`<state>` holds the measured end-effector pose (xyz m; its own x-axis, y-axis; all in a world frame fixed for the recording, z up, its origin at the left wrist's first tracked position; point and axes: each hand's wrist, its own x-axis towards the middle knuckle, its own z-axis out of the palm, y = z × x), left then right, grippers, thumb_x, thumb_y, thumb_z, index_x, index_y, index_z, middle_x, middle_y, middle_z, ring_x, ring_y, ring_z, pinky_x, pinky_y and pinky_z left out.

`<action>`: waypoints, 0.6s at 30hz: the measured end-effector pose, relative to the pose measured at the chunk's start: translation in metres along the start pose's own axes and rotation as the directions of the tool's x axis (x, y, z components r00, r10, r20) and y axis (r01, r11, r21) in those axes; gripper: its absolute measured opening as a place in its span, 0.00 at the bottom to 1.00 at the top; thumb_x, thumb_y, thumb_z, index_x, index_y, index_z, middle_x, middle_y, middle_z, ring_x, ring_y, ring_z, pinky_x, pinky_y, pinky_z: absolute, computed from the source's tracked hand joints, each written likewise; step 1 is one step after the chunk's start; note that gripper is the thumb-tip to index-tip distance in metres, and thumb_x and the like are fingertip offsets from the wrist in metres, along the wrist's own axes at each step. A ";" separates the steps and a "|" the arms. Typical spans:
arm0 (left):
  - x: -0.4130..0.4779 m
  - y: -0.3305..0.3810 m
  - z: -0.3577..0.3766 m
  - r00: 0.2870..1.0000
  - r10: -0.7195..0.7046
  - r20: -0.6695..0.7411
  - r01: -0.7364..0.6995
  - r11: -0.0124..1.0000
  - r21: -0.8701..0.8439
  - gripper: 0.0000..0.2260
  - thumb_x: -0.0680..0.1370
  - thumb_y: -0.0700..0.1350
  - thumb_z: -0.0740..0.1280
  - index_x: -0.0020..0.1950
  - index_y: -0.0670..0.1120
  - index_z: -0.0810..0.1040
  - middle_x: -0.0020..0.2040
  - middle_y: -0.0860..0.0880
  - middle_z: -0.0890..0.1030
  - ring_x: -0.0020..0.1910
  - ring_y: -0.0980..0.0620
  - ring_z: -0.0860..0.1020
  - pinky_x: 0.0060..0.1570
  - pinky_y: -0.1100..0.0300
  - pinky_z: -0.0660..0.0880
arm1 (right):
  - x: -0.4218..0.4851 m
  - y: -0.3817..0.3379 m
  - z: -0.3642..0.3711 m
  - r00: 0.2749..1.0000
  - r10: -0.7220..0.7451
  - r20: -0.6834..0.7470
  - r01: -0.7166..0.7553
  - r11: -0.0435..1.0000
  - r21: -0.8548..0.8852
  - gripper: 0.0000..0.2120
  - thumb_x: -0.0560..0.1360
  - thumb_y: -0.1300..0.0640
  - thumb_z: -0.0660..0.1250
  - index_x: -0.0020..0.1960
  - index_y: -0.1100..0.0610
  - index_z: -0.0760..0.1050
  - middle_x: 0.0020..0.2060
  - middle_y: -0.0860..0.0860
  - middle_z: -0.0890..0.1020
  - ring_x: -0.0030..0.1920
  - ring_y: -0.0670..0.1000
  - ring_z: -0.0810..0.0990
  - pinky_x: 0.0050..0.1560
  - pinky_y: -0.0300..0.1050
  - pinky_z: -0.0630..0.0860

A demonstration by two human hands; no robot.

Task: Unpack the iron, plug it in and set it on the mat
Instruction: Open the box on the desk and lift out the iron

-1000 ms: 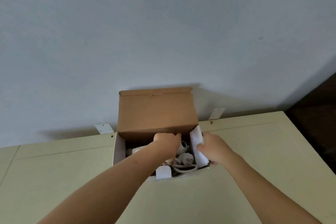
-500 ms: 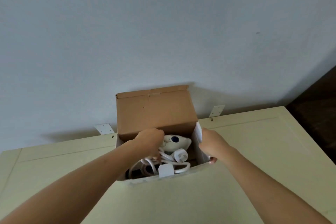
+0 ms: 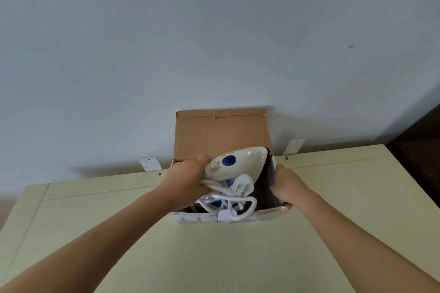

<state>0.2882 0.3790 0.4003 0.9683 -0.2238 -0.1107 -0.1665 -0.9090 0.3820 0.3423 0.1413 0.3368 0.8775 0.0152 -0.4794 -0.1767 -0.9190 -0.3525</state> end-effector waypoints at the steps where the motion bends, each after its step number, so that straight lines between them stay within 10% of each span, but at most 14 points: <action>1: -0.003 0.000 -0.002 1.000 -0.002 -0.031 0.001 0.999 -0.038 0.18 0.72 0.49 0.68 0.59 0.47 0.69 0.43 0.52 0.77 0.39 0.52 0.72 0.35 0.60 0.66 | 0.001 0.000 0.000 1.000 -0.001 0.003 0.001 1.000 -0.004 0.09 0.74 0.61 0.59 0.54 0.60 0.67 0.41 0.57 0.77 0.27 0.53 0.75 0.20 0.42 0.70; 9: -0.028 0.006 -0.028 0.957 -0.154 -0.247 0.052 0.925 -0.377 0.13 0.70 0.44 0.73 0.49 0.46 0.70 0.34 0.56 0.74 0.34 0.50 0.73 0.31 0.62 0.68 | -0.001 -0.004 0.001 0.999 -0.007 -0.034 0.001 0.986 -0.170 0.11 0.74 0.59 0.60 0.56 0.59 0.68 0.47 0.57 0.78 0.46 0.58 0.79 0.34 0.44 0.72; 13: -0.044 0.009 -0.038 0.912 -0.261 -0.317 0.064 0.854 -0.517 0.17 0.68 0.46 0.75 0.50 0.43 0.72 0.40 0.47 0.80 0.39 0.45 0.78 0.40 0.52 0.76 | -0.019 -0.029 -0.024 0.989 -0.073 -0.132 0.048 0.981 -0.189 0.25 0.75 0.58 0.58 0.71 0.54 0.58 0.66 0.57 0.70 0.66 0.60 0.67 0.60 0.54 0.69; 18: -0.071 0.008 -0.041 0.848 -0.353 -0.396 0.095 0.835 -0.542 0.16 0.70 0.45 0.74 0.52 0.45 0.72 0.40 0.45 0.80 0.39 0.43 0.78 0.38 0.52 0.74 | -0.065 -0.085 -0.047 0.875 -0.481 0.055 0.342 0.695 0.633 0.40 0.64 0.62 0.68 0.73 0.47 0.60 0.70 0.52 0.69 0.65 0.56 0.72 0.63 0.60 0.73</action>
<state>0.2262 0.4020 0.4490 0.9532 0.2706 0.1347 0.0536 -0.5899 0.8057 0.3208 0.2000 0.4356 0.8283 0.4768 -0.2941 -0.1048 -0.3839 -0.9174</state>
